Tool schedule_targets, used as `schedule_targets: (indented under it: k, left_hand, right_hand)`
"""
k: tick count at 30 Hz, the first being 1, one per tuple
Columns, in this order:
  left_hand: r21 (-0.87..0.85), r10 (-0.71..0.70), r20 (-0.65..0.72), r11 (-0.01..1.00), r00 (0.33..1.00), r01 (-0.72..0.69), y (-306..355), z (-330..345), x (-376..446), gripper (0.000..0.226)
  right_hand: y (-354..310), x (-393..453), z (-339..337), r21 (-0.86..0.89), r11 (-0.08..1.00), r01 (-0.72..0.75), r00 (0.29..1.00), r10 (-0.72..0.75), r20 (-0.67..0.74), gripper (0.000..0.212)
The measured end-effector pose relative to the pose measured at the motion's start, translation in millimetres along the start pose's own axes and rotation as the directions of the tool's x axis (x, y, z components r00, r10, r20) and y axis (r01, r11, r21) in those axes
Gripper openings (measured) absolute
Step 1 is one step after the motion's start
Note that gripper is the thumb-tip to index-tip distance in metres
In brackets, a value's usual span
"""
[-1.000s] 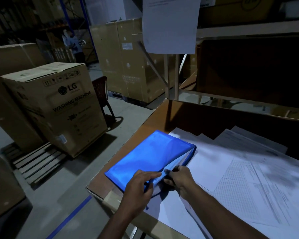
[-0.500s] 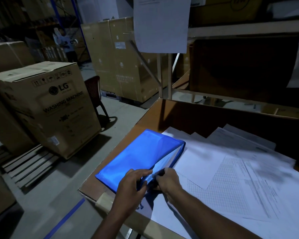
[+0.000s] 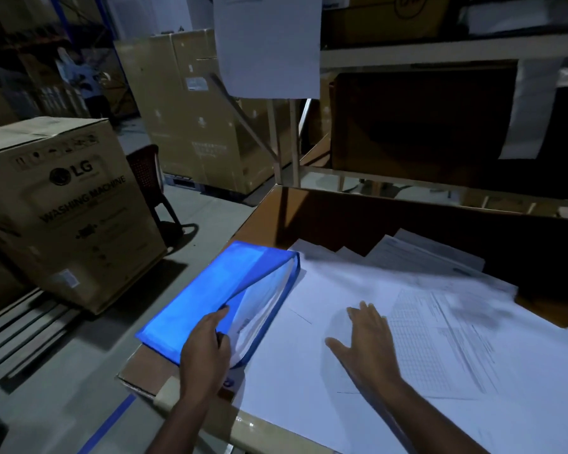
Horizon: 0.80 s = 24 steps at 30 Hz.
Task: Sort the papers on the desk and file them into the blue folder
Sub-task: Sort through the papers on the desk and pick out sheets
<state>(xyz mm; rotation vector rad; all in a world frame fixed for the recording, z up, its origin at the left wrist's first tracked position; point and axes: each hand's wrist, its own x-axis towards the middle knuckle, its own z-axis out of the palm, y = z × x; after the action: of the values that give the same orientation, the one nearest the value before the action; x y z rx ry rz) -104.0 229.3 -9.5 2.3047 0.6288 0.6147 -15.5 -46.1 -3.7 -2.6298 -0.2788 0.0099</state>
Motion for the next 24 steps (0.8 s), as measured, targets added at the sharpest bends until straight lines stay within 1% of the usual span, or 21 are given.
schedule_targets:
  k: [1,2,4,5,6,8,9,11,13,14,15,16,17,18,19,20,21,22,23,24]
  left_hand:
    - [-0.006,-0.007,-0.005,1.0,1.0,0.007,1,2,1,0.051]
    - [-0.006,-0.01,-0.012,1.0,1.0,0.01,2,5,3,0.051]
    - [0.008,-0.002,-0.026,1.0,1.0,0.003,4,9,4,0.051]
    - [0.015,0.003,-0.023,1.0,1.0,-0.002,5,10,5,0.05]
    - [0.019,0.007,-0.012,1.0,1.0,-0.007,7,11,5,0.05]
    - [0.011,0.013,0.006,1.0,1.0,-0.013,10,12,4,0.048]
    - [-0.001,0.015,0.01,1.0,1.0,-0.015,11,12,5,0.045]
    - [-0.026,0.033,0.01,0.999,0.999,-0.033,11,14,7,0.032]
    - [-0.042,0.047,0.015,0.998,0.999,-0.047,15,16,9,0.014]
    - [-0.052,0.05,0.026,0.997,0.998,-0.049,18,16,9,0.009]
    - [-0.06,0.054,0.034,0.997,0.998,-0.052,24,17,9,0.007]
    - [-0.07,0.063,0.03,0.996,0.998,-0.061,31,18,7,0.007]
    - [-0.086,0.078,0.013,0.993,0.997,-0.076,41,18,4,0.008]
    - [-0.107,0.094,-0.003,0.99,0.996,-0.093,52,18,1,0.009]
    - [-0.141,0.111,0.0,0.984,0.994,-0.11,65,18,-3,0.01]
    - [-0.207,0.114,0.056,0.973,0.992,-0.1,79,20,-8,0.015]
    - [-0.304,0.086,0.174,0.952,0.981,-0.029,93,22,-13,0.023]
    - [-0.409,0.031,0.337,0.905,0.941,0.117,107,28,-18,0.035]
    - [-0.492,-0.01,0.506,0.818,0.863,0.298,119,34,-23,0.049]
    - [-0.527,-0.019,0.632,0.723,0.774,0.448,128,42,-27,0.064]
  right_hand:
    - [6,-2,-4,-0.024,1.0,-0.012,1.0,0.013,0.015,0.083]
    - [11,-6,-6,-0.01,1.0,-0.024,1.0,0.024,0.004,0.085]
    - [15,-12,-10,0.028,0.999,-0.038,0.999,0.039,-0.036,0.079]
    - [16,-13,-12,0.028,0.999,-0.029,0.997,0.031,-0.072,0.071]
    - [16,-13,-12,0.019,1.0,-0.015,0.994,0.017,-0.107,0.058]
    - [16,-14,-17,-0.024,1.0,-0.012,0.981,0.007,-0.191,0.021]
    - [15,-15,-22,-0.019,0.999,-0.034,0.976,0.03,-0.215,0.012]
    - [16,-15,-29,0.064,0.996,-0.057,0.958,0.072,-0.277,0.022]
    - [15,-18,-40,0.303,0.953,-0.009,0.917,0.129,-0.378,0.029]
    - [13,-20,-47,0.442,0.897,0.018,0.896,0.182,-0.405,0.032]
    - [12,-21,-53,0.577,0.817,0.018,0.874,0.268,-0.406,0.032]
    - [13,-20,-59,0.709,0.705,-0.019,0.846,0.389,-0.364,0.03]
    - [16,-18,-64,0.819,0.571,-0.06,0.813,0.504,-0.292,0.03]
    - [19,-16,-70,0.9,0.429,-0.082,0.781,0.588,-0.209,0.03]
    - [26,-13,-73,0.951,0.297,-0.089,0.762,0.636,-0.127,0.028]
    - [33,-12,-75,0.978,0.183,-0.1,0.745,0.666,-0.048,0.026]
    - [37,-13,-77,0.991,0.084,-0.105,0.731,0.682,0.02,0.026]
    - [42,-14,-74,0.993,0.032,-0.116,0.724,0.687,0.063,0.026]
    - [46,-17,-72,0.989,0.037,-0.143,0.72,0.689,0.078,0.028]
    - [49,-21,-68,0.98,0.078,-0.185,0.716,0.693,0.08,0.031]
